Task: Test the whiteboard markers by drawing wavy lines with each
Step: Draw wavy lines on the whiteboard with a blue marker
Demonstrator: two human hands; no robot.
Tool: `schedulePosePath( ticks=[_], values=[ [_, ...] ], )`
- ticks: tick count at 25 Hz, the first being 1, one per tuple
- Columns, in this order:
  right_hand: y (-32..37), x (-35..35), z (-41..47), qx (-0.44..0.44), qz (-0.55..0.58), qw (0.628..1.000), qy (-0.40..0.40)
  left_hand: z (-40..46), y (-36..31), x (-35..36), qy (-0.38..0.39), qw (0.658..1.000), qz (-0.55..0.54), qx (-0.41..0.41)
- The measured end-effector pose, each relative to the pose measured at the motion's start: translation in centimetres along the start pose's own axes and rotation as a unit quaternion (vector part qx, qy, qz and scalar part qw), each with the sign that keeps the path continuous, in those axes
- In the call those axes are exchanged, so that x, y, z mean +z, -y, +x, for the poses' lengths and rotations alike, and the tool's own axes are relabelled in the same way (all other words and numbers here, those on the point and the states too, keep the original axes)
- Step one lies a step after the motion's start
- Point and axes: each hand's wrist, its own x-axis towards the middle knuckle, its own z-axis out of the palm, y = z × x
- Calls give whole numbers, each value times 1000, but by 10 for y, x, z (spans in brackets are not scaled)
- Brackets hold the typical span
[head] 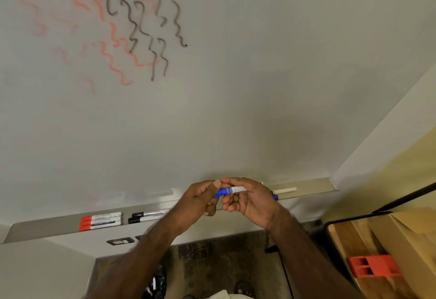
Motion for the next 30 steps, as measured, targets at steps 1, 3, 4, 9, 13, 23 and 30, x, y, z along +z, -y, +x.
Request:
schedulePosePath(
  ticks=[1,3,4,9,13,23,30],
  values=[
    [1,2,-1,-3,-5,1000,6,-2,-1,-1,-7,1000,21,8],
    [3,9,-3,-12,-29,999,14,-4,-4,-2,-9,996,74,37],
    [3,14,-4,-15,-48,999,9,-5,-4,-2,-14,994,96,43],
    [7,23,-4,-32,-142,987,-64,-4,-4,-6,-71,967,244,15],
    [13,25,-10,-50,-120,991,-35,-11,-15,-10,17,971,238,18],
    [41,26,-13,-13,-87,995,39,-27,-19,-31,169,977,-117,-50],
    [92,-9,-22,-107,-16,994,-20,-71,-19,-96,-48,999,-14,4]
  ],
)
